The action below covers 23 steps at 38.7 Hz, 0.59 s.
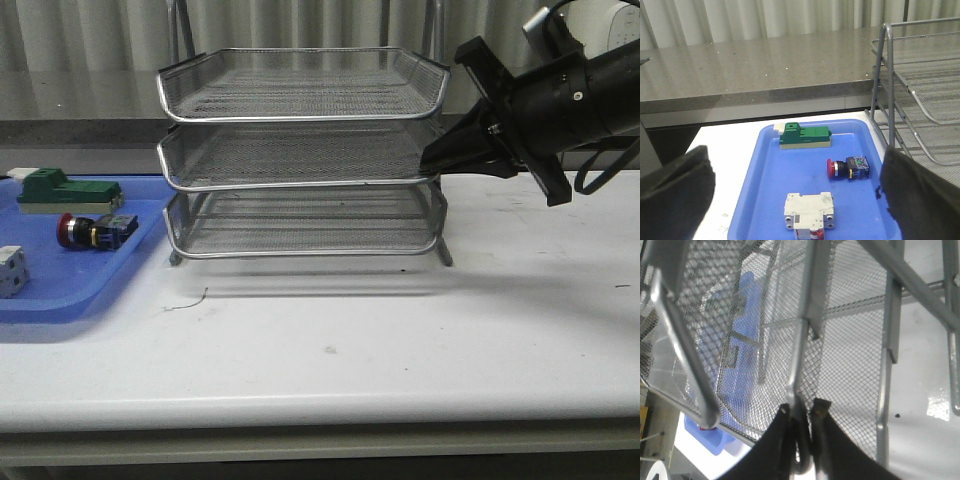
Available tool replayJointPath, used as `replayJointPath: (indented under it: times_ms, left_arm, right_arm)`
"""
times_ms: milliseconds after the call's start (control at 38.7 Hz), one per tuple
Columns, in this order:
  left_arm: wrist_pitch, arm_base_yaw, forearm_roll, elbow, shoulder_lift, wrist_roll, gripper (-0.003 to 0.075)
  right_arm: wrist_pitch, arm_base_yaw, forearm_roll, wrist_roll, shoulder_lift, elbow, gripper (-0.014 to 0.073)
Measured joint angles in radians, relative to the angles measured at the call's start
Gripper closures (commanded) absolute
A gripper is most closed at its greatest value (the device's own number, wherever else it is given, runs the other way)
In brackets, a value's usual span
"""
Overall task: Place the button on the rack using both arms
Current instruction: 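Reach the right gripper to the front rim of the middle wire tray, then pull the middle wire tray out toward the robot with the right gripper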
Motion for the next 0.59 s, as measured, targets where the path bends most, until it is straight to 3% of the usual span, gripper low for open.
replayJointPath:
  times_ms: [595]
  left_arm:
    - [-0.002,0.000,0.000,0.000,0.000,0.000,0.0080]
  right_arm:
    - [0.154,-0.017,-0.286,0.083,-0.006,-0.014,0.0572]
